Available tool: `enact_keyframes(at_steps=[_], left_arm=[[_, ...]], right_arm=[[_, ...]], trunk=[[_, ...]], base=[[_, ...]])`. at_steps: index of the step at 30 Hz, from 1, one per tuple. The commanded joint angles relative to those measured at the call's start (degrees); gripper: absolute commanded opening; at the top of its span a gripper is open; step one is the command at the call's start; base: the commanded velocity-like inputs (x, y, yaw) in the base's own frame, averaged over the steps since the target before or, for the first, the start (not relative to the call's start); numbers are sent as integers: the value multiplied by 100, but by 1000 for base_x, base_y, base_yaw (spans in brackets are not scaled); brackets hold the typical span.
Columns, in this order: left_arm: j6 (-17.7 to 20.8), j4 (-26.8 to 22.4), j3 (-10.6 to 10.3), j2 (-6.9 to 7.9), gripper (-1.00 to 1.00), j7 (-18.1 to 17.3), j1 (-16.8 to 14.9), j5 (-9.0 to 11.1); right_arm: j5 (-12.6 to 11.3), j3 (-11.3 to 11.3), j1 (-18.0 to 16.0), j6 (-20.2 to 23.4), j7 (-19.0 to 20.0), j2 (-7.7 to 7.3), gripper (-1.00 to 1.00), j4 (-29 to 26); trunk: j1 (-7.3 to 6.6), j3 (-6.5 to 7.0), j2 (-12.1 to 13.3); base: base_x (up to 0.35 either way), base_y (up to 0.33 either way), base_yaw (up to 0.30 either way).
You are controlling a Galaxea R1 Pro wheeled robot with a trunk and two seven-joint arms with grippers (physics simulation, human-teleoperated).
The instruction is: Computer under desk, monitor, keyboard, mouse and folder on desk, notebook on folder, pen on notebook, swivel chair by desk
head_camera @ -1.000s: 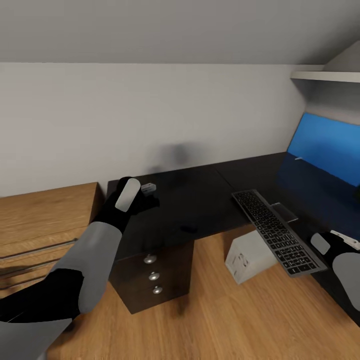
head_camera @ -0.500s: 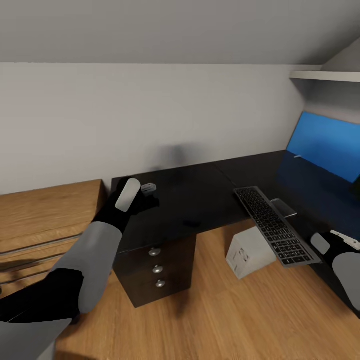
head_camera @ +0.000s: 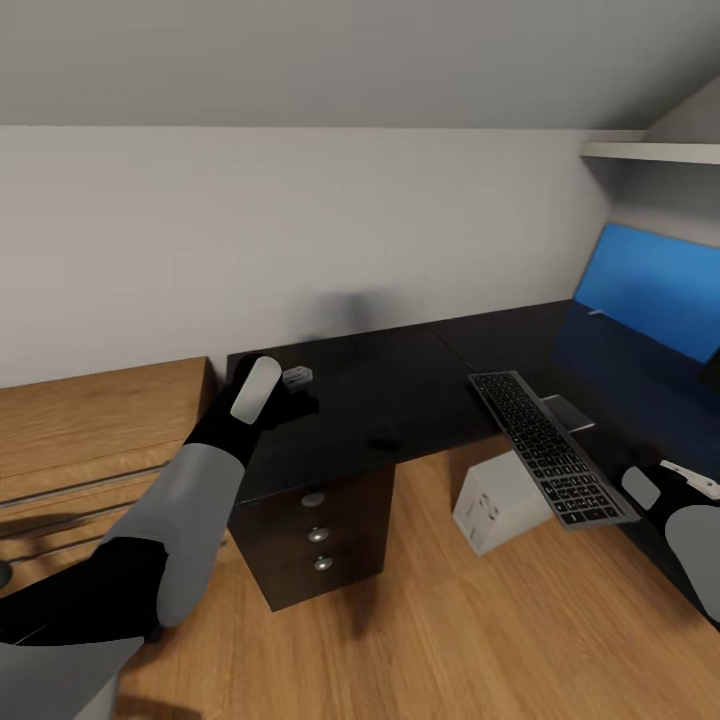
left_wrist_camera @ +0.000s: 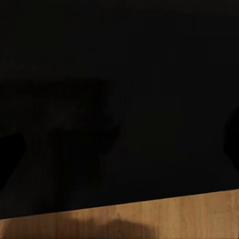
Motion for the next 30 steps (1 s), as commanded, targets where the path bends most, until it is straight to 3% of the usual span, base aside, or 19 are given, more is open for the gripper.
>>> enact_keyframes(at_steps=[1,16,17,19,30], left_arm=[[6,-3,-9,0,100,57,-4,52],[-91,7,-25,0,100,73,-4,51],[-117,5,-256,0,100,74,-4,53],[-122,3,-337,0,100,71,-4,57],[-126,-6,-401,0,100,74,-4,58]], right_arm=[[-115,-7,2,69,-9,0,100,252],[-115,-7,2,63,1,0,100,247],[-115,-7,2,64,-1,0,100,251],[-115,-7,2,64,-1,0,100,251],[-115,-1,2,63,-1,6,100,271]], trunk=[[0,-6,-2],[0,-6,-2],[0,-6,-2],[0,-6,-2],[0,-6,-2]], base=[[0,0,137],[0,0,23],[-251,-17,0],[-193,-9,0],[-29,-1,41]])
